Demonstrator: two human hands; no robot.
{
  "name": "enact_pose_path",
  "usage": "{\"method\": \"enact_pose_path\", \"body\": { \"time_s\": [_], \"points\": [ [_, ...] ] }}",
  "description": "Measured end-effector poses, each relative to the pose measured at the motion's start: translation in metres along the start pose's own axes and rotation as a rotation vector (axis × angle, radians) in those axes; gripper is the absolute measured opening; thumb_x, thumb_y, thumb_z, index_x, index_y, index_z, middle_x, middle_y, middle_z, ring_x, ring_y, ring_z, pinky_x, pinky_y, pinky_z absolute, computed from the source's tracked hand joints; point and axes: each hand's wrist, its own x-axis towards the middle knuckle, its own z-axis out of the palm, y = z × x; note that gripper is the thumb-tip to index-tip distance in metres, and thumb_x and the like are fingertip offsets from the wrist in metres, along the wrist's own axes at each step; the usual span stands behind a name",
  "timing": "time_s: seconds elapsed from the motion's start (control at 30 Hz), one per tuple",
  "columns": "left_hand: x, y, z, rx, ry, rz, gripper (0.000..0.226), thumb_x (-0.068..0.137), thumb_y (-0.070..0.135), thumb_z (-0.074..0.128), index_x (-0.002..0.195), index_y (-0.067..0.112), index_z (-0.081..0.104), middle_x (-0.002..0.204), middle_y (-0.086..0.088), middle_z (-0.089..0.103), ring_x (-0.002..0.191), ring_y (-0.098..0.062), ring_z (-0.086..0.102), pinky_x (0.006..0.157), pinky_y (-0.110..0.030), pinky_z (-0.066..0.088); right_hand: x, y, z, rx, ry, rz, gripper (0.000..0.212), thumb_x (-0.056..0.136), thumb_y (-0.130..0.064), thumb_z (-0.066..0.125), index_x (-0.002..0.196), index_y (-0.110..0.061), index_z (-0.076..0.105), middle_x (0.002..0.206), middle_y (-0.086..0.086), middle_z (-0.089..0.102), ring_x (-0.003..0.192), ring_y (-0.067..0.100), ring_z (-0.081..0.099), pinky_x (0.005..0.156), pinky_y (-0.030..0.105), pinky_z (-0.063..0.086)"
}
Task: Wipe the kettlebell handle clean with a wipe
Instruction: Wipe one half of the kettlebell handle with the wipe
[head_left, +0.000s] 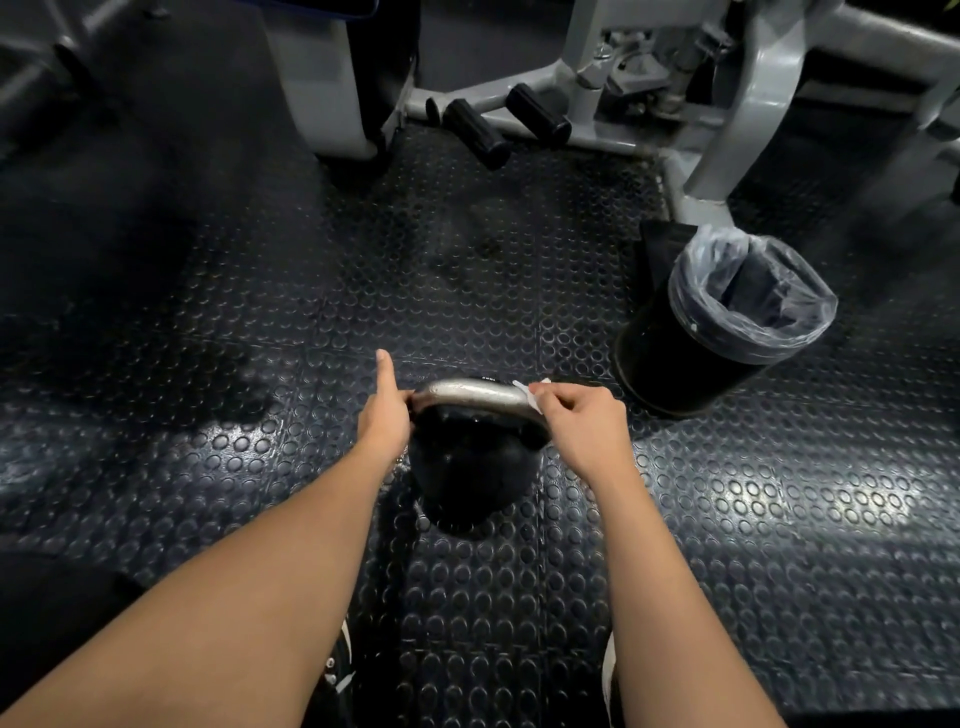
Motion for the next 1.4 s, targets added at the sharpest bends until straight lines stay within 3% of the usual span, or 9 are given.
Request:
{"method": "enact_pose_path", "body": {
  "time_s": [0.13, 0.33, 0.47, 0.6, 0.83, 0.93, 1.1, 1.27, 1.4],
  "points": [
    [-0.001, 0.0, -0.001, 0.009, 0.001, 0.005, 0.136, 0.038, 0.122, 0.011, 0.099, 0.026, 0.087, 0.106, -0.008, 0.083, 0.111, -0.029, 0.074, 0.117, -0.051, 0.044, 0.012, 0.002, 0.002, -0.052, -0.027, -0.005, 0.019, 0.094, -0.03, 0.064, 0.109, -0.027, 0.075, 0.106, -0.007, 0.073, 0.102, 0.011, 0.063, 0.094, 0.025, 0.047],
    [-0.001, -0.002, 0.0, 0.004, -0.015, 0.01, 0.131, 0.038, 0.122, 0.011, 0.087, 0.027, 0.087, 0.107, -0.01, 0.082, 0.112, -0.03, 0.073, 0.119, -0.052, 0.041, 0.014, 0.001, 0.004, -0.058, -0.009, -0.074, 0.021, 0.091, -0.01, 0.066, 0.1, -0.024, 0.078, 0.1, -0.008, 0.073, 0.083, -0.006, 0.058, 0.069, -0.008, 0.033],
    [-0.003, -0.001, -0.001, 0.002, -0.032, 0.016, 0.132, 0.038, 0.122, 0.011, 0.089, 0.027, 0.088, 0.106, -0.01, 0.083, 0.112, -0.03, 0.074, 0.12, -0.052, 0.04, 0.015, 0.006, 0.003, -0.062, 0.05, -0.052, 0.023, 0.091, -0.007, 0.065, 0.095, -0.025, 0.079, 0.094, -0.007, 0.074, 0.082, -0.004, 0.062, 0.074, 0.006, 0.047],
    [0.0, -0.001, 0.0, -0.007, -0.028, 0.011, 0.132, 0.039, 0.122, 0.012, 0.09, 0.026, 0.088, 0.106, -0.01, 0.083, 0.112, -0.03, 0.074, 0.119, -0.052, 0.041, 0.022, -0.002, 0.008, -0.173, 0.018, -0.093, 0.036, 0.092, 0.0, 0.053, 0.1, -0.026, 0.078, 0.102, -0.003, 0.072, 0.086, 0.006, 0.058, 0.075, 0.011, 0.042],
    [0.002, -0.003, 0.0, -0.001, -0.016, 0.017, 0.126, 0.042, 0.121, 0.011, 0.087, 0.031, 0.088, 0.108, -0.007, 0.082, 0.114, -0.029, 0.073, 0.121, -0.053, 0.04, 0.015, 0.011, 0.003, -0.161, 0.079, -0.098, 0.025, 0.092, -0.007, 0.061, 0.101, -0.022, 0.078, 0.1, 0.0, 0.074, 0.09, 0.013, 0.066, 0.081, 0.023, 0.052],
    [0.009, -0.007, -0.001, -0.014, -0.005, -0.004, 0.128, 0.041, 0.122, 0.014, 0.091, 0.03, 0.088, 0.111, -0.008, 0.082, 0.115, -0.031, 0.072, 0.12, -0.054, 0.041, 0.023, 0.005, 0.009, -0.264, 0.058, -0.136, 0.033, 0.09, 0.0, 0.056, 0.104, -0.022, 0.078, 0.105, 0.0, 0.073, 0.097, 0.014, 0.065, 0.087, 0.014, 0.044],
    [0.015, -0.009, -0.002, -0.017, -0.003, -0.022, 0.128, 0.041, 0.122, 0.015, 0.093, 0.03, 0.087, 0.113, -0.008, 0.081, 0.117, -0.032, 0.071, 0.121, -0.055, 0.039, 0.014, 0.005, 0.015, -0.26, 0.068, -0.232, 0.028, 0.09, 0.0, 0.06, 0.104, -0.017, 0.077, 0.102, -0.003, 0.07, 0.093, 0.009, 0.06, 0.074, -0.004, 0.031],
    [0.007, -0.005, 0.0, -0.005, -0.011, -0.003, 0.125, 0.041, 0.122, 0.013, 0.086, 0.032, 0.088, 0.109, -0.007, 0.082, 0.115, -0.031, 0.072, 0.121, -0.055, 0.04, 0.012, 0.018, 0.014, -0.244, 0.148, -0.159, 0.021, 0.095, -0.009, 0.06, 0.109, -0.012, 0.075, 0.101, -0.002, 0.064, 0.091, 0.01, 0.056, 0.067, -0.001, 0.033],
    [0.005, -0.004, 0.0, -0.012, -0.007, 0.006, 0.126, 0.04, 0.122, 0.013, 0.086, 0.031, 0.088, 0.108, -0.008, 0.082, 0.112, -0.031, 0.073, 0.118, -0.052, 0.043, 0.015, 0.003, 0.024, -0.281, 0.117, -0.254, 0.024, 0.093, -0.005, 0.059, 0.11, -0.011, 0.075, 0.095, -0.002, 0.06, 0.092, 0.012, 0.056, 0.082, 0.017, 0.046]
  ]
}}
